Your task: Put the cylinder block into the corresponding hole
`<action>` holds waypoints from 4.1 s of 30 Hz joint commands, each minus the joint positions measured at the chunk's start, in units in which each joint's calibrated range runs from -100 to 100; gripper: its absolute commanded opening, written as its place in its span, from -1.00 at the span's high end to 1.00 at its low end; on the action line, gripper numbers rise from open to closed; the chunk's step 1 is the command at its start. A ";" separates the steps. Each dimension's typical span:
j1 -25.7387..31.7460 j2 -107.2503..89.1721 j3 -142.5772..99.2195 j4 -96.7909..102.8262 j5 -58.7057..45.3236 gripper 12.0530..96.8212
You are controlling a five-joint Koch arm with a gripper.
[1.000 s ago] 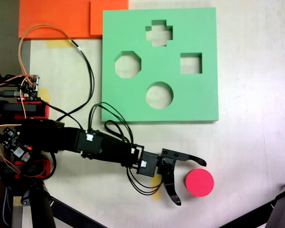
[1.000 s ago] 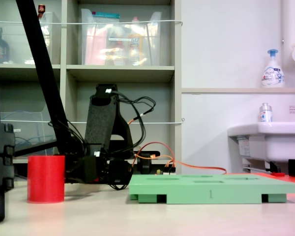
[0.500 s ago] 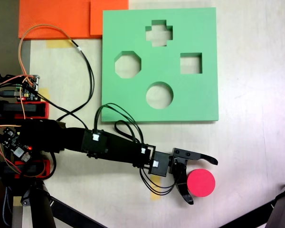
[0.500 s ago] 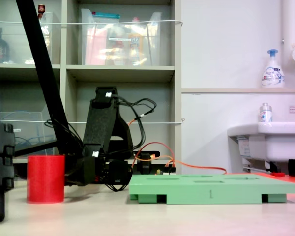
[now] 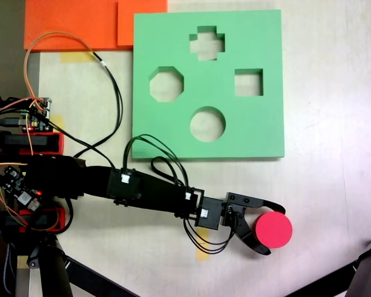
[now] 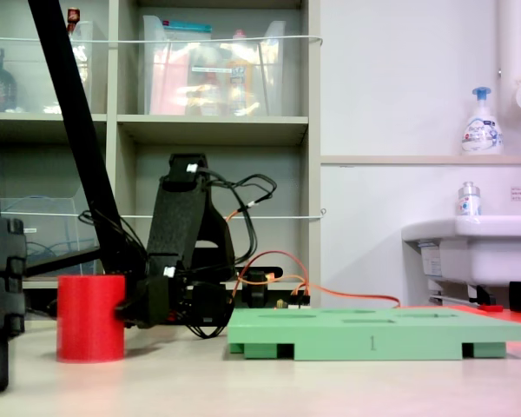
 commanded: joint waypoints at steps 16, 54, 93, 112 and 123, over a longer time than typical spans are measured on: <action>0.73 -22.14 -13.58 2.24 -0.54 0.87; 20.02 -63.07 -39.91 -2.67 0.29 0.86; 19.93 -40.86 -42.40 0.99 1.61 0.05; 17.44 -113.34 -49.38 -37.14 -7.37 -0.45; 7.86 -129.69 -57.05 -27.99 -34.87 0.07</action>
